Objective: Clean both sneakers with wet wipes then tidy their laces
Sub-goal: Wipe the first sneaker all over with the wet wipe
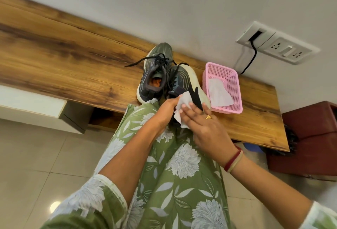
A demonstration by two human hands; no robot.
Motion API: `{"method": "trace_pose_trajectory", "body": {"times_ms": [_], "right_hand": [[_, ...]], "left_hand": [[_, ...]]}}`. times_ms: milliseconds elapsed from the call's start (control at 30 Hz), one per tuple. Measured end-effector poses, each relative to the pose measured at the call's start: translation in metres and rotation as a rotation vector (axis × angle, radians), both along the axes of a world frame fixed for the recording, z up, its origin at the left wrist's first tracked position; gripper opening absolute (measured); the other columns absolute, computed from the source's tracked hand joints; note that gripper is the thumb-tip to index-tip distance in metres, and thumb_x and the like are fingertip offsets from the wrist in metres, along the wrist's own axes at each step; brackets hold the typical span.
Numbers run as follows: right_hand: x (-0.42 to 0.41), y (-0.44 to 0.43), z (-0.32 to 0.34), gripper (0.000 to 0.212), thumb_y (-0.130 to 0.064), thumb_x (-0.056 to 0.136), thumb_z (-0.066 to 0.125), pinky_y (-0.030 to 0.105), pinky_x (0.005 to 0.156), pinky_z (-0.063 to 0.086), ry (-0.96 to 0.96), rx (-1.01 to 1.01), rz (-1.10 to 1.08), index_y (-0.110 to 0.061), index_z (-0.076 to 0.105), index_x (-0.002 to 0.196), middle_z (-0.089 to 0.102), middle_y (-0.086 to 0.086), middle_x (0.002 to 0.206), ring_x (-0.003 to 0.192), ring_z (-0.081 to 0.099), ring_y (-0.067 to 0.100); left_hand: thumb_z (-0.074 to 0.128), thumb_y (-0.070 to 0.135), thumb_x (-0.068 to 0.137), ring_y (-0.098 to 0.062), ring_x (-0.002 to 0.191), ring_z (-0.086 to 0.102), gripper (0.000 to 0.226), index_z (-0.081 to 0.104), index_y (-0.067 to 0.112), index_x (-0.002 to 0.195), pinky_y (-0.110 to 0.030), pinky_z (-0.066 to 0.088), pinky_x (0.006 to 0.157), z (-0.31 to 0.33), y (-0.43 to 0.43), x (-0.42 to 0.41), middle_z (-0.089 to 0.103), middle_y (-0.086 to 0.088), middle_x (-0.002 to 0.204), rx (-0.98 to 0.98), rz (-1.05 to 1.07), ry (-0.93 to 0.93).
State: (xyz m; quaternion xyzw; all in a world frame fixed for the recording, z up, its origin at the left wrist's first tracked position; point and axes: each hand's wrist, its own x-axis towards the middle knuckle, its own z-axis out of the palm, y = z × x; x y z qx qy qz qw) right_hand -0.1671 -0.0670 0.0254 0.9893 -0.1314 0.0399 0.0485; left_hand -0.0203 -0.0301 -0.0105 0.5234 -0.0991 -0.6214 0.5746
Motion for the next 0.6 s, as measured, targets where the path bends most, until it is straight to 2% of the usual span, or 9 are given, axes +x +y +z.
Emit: {"method": "trace_pose_trajectory", "body": {"times_ms": [67,167,200,233,300,367,433,533,600], "right_hand": [[0.003,0.01,-0.003,0.059,0.003,0.074,0.044,0.048,0.111,0.024,0.038,0.011,0.059,-0.006,0.05,0.132,0.049,0.011,0.138,0.132,0.042,0.024],[-0.001,0.012,-0.001,0.057,-0.002,0.078,0.036,0.045,0.112,0.025,0.143,-0.004,0.13,-0.006,0.047,0.135,0.047,0.01,0.14,0.132,0.042,0.022],[-0.003,0.01,0.002,0.057,-0.004,0.08,0.036,0.044,0.112,0.024,0.167,0.005,0.135,-0.007,0.047,0.135,0.047,0.01,0.14,0.132,0.042,0.021],[-0.004,0.009,0.005,0.055,-0.005,0.08,0.037,0.043,0.112,0.025,0.188,0.021,0.148,-0.007,0.048,0.134,0.049,0.009,0.139,0.131,0.044,0.021],[-0.006,0.014,0.009,0.051,-0.009,0.08,0.037,0.042,0.108,0.034,0.216,0.073,0.168,-0.008,0.058,0.126,0.058,0.007,0.129,0.122,0.053,0.019],[-0.009,0.022,0.017,0.047,-0.011,0.077,0.038,0.04,0.096,0.049,0.191,0.174,0.064,-0.011,0.067,0.113,0.067,0.004,0.116,0.106,0.064,0.017],[-0.012,0.028,0.028,0.044,-0.009,0.077,0.038,0.03,0.081,0.054,0.127,0.457,-0.18,-0.015,0.071,0.107,0.069,-0.001,0.108,0.092,0.065,0.012],[-0.017,0.034,0.043,0.039,0.006,0.089,0.042,0.017,0.058,0.049,-0.056,1.06,-0.52,-0.018,0.073,0.098,0.07,0.005,0.1,0.07,0.067,0.009],[-0.019,0.033,0.052,0.041,0.007,0.091,0.044,0.02,0.052,0.048,-0.25,1.172,-0.627,-0.023,0.072,0.094,0.07,0.007,0.097,0.063,0.066,0.014]], "left_hand": [[0.043,0.026,0.099,-0.008,0.051,0.057,0.031,0.057,0.008,0.077,-0.025,0.045,0.061,0.004,0.001,0.002,0.059,0.002,0.055,0.042,0.002,0.054],[0.05,0.037,0.096,-0.028,0.105,0.062,0.044,0.055,0.0,0.12,-0.036,0.045,0.097,0.004,0.001,0.003,0.064,-0.011,0.11,0.056,-0.001,0.074],[0.05,0.038,0.096,-0.029,0.113,0.058,0.045,0.055,0.001,0.122,-0.037,0.043,0.102,0.002,0.001,0.003,0.061,-0.011,0.119,0.049,0.002,0.073],[0.048,0.036,0.096,-0.026,0.109,0.061,0.04,0.058,0.003,0.117,-0.036,0.045,0.1,-0.002,0.002,0.004,0.065,-0.011,0.115,0.033,-0.002,0.081],[0.044,0.029,0.099,-0.014,0.085,0.068,0.03,0.064,0.007,0.101,-0.026,0.053,0.083,0.0,0.004,0.002,0.073,-0.004,0.09,-0.026,-0.016,0.137],[0.042,0.028,0.1,-0.012,0.083,0.068,0.031,0.065,0.007,0.105,-0.024,0.053,0.076,-0.002,0.003,0.001,0.073,-0.001,0.089,-0.051,-0.021,0.146],[0.042,0.03,0.1,-0.013,0.088,0.069,0.033,0.063,0.008,0.113,-0.024,0.054,0.076,-0.003,0.003,0.001,0.073,-0.001,0.095,-0.059,-0.009,0.139],[0.04,0.029,0.1,-0.013,0.083,0.069,0.032,0.064,0.009,0.108,-0.028,0.055,0.079,-0.002,0.003,0.003,0.075,0.0,0.086,-0.081,0.008,0.181],[0.041,0.027,0.101,-0.012,0.075,0.069,0.039,0.065,-0.002,0.109,-0.034,0.052,0.087,0.001,0.004,0.004,0.074,-0.004,0.086,-0.094,0.04,0.195]]}}
